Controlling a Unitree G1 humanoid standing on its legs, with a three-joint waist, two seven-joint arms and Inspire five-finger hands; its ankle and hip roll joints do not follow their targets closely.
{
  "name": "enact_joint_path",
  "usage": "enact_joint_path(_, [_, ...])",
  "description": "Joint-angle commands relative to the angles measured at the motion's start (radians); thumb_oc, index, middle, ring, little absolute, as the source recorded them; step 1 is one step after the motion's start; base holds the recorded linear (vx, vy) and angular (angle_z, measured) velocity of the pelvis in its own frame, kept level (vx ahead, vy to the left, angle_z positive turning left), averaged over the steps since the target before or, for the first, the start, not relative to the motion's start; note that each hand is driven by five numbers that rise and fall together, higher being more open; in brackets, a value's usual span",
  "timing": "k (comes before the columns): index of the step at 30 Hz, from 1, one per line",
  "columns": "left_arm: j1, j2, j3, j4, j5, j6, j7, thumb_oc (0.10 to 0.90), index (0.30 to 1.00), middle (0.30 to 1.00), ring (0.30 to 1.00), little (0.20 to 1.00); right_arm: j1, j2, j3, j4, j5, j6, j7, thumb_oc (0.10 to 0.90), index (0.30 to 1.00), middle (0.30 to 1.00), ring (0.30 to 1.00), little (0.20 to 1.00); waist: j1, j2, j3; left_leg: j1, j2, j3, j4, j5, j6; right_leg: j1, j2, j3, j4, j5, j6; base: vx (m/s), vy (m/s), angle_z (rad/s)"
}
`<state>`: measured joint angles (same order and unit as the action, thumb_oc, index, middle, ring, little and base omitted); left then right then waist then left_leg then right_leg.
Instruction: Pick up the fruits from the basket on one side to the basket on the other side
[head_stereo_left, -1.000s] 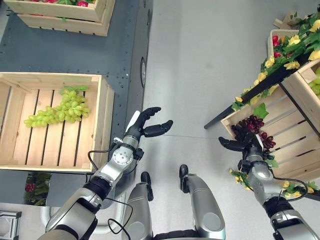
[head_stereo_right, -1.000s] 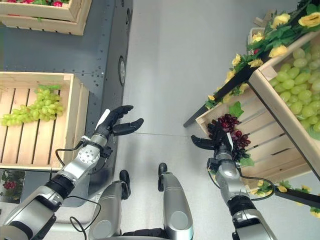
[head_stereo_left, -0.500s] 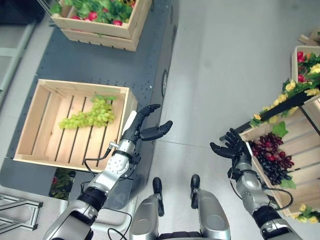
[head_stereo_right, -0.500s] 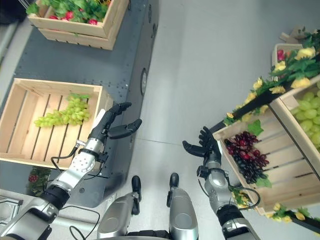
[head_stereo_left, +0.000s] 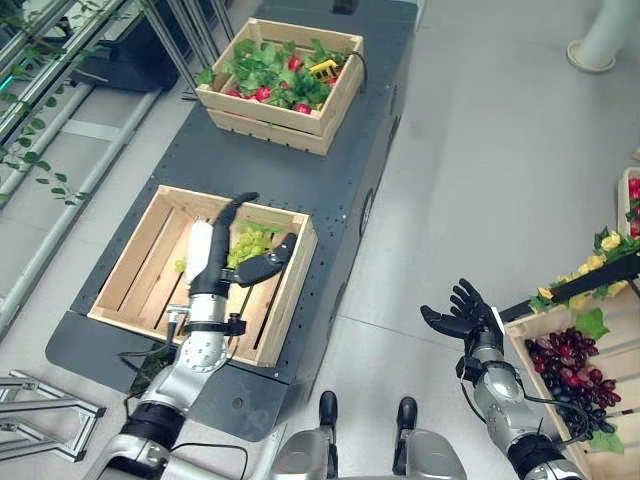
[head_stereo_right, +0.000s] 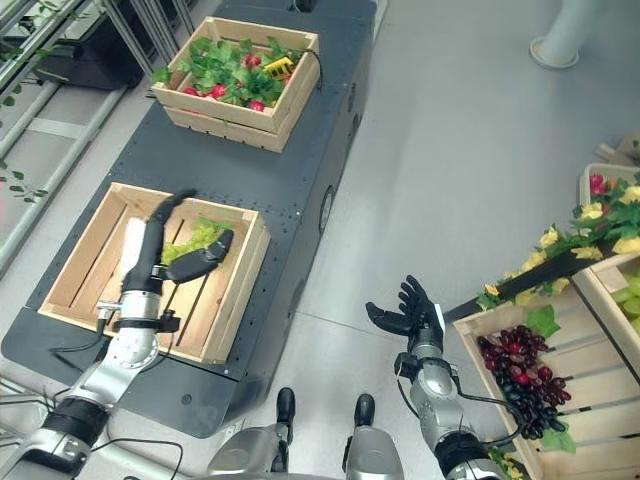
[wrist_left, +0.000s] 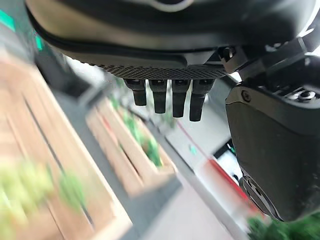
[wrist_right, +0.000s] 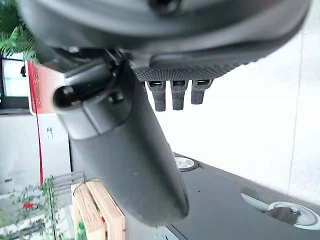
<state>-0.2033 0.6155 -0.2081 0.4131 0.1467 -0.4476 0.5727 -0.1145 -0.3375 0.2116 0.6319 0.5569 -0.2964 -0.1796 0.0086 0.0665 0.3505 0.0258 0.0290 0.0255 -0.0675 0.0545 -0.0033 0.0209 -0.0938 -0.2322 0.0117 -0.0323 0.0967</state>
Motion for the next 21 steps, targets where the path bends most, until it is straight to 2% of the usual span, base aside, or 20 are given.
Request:
enact_joint_path(1, [-0.058, 0.071, 0.063, 0.023, 0.002, 0.035, 0.089, 0.800, 0.900, 0.900, 0.900, 0.900, 0.004, -0.006, 0.017, -0.047, -0.025, -0.098, 0.013, 0.800, 0.900, 0.900, 0.900, 0.900, 0.013, -0.013, -0.060, -0.059, -0.069, 0.023, 0.028, -0.095, 0.006, -0.063, -0.014, 0.023, 0.056, -0.052, -0.027, 0.01, 0.085, 0.11])
enact_joint_path(3, [-0.099, 0.097, 0.085, 0.078, -0.142, 0.083, 0.040, 0.800, 0.900, 0.900, 0.900, 0.900, -0.009, -0.028, 0.025, -0.049, 0.001, -0.077, 0.017, 0.800, 0.900, 0.900, 0.900, 0.900, 0.013, -0.009, -0.037, -0.088, -0.073, 0.025, 0.068, -0.103, 0.006, -0.082, -0.023, 0.019, 0.077, -0.059, -0.032, 0.01, 0.133, 0.17])
enact_joint_path(6, [-0.131, 0.104, 0.087, 0.113, -0.175, 0.100, 0.043, 0.800, 0.900, 0.900, 0.900, 0.900, -0.022, -0.040, 0.032, -0.042, 0.006, -0.070, 0.020, 0.800, 0.900, 0.900, 0.900, 0.900, 0.012, -0.008, -0.016, -0.111, -0.077, 0.027, 0.113, -0.113, 0.006, -0.092, -0.030, 0.019, 0.098, -0.067, -0.037, -0.01, 0.114, 0.10])
enact_joint_path(9, [-0.210, 0.129, 0.087, 0.167, -0.195, 0.133, 0.065, 0.800, 0.900, 0.900, 0.900, 0.900, -0.052, -0.064, 0.054, -0.040, -0.006, -0.068, 0.018, 0.800, 0.900, 0.900, 0.900, 0.900, 0.015, -0.013, 0.041, -0.187, -0.083, 0.034, 0.246, -0.143, 0.007, -0.142, -0.045, 0.016, 0.184, -0.093, -0.052, -0.06, 0.126, 0.11])
enact_joint_path(12, [-0.258, 0.155, 0.073, 0.205, -0.187, 0.159, 0.072, 0.800, 0.900, 0.900, 0.900, 0.900, -0.064, -0.075, 0.067, -0.037, -0.010, -0.065, 0.017, 0.800, 0.900, 0.900, 0.900, 0.900, 0.017, -0.018, 0.064, -0.220, -0.079, 0.041, 0.296, -0.158, 0.009, -0.171, -0.050, 0.015, 0.231, -0.106, -0.057, -0.04, 0.090, 0.02])
enact_joint_path(17, [-0.407, 0.233, 0.021, 0.335, -0.228, 0.265, 0.002, 0.800, 0.900, 0.900, 0.900, 0.900, -0.081, -0.113, 0.089, -0.045, -0.012, -0.049, 0.044, 0.800, 0.900, 0.900, 0.900, 0.900, 0.004, -0.050, 0.128, -0.301, -0.067, 0.059, 0.441, -0.209, 0.026, -0.248, -0.049, 0.031, 0.350, -0.143, -0.067, -0.03, 0.108, -0.07])
enact_joint_path(21, [-0.501, 0.289, -0.010, 0.388, -0.210, 0.293, -0.005, 0.800, 0.900, 0.900, 0.900, 0.900, -0.105, -0.133, 0.099, -0.046, -0.009, -0.048, 0.056, 0.800, 0.900, 0.900, 0.900, 0.900, 0.000, -0.071, 0.159, -0.356, -0.060, 0.076, 0.526, -0.243, 0.037, -0.305, -0.047, 0.038, 0.432, -0.166, -0.074, -0.04, 0.075, -0.04])
